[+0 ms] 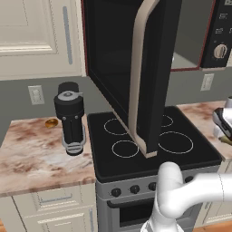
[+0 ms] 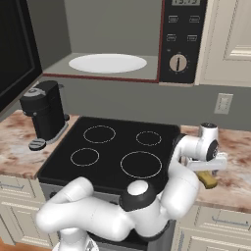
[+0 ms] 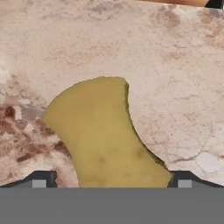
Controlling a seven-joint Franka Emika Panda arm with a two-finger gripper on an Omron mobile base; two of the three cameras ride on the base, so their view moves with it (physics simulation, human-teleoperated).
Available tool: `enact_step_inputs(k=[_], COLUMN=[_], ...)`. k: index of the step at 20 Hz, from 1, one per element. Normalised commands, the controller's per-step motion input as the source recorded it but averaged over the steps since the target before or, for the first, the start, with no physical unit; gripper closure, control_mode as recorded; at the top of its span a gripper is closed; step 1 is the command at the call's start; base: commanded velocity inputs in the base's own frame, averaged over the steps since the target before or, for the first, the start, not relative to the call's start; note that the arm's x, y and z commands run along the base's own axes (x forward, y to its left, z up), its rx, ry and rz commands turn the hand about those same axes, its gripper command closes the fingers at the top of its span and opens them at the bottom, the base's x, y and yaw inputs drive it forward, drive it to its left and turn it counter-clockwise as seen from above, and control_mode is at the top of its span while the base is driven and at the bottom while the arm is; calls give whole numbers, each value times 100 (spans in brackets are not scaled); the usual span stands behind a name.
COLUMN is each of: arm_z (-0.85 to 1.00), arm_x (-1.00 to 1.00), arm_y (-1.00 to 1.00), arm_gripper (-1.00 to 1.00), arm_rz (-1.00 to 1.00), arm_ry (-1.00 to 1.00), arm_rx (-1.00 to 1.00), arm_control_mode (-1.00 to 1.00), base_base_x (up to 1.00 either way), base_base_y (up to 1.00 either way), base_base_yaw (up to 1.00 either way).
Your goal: Place the sponge inside the microwave to prepare for sanitizing.
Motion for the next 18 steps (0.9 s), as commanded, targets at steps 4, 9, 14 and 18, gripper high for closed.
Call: enact_step_inputs(k=[4, 9, 14, 18], arm_z=[0, 0, 0, -3], arm_x=[-14, -51, -61, -29], arm_y=[-43, -37, -43, -53], arm_gripper=[-100, -100, -100, -100], arm_rz=[30, 34, 31, 23], arm_ry=[-1, 0, 0, 0], arm_rx=[0, 0, 2, 1], arm_control_mode=[-100, -100, -100, -100], base_base_x=[0, 0, 0, 0], base_base_y=[0, 0, 0, 0], base_base_yaw=[0, 0, 0, 0])
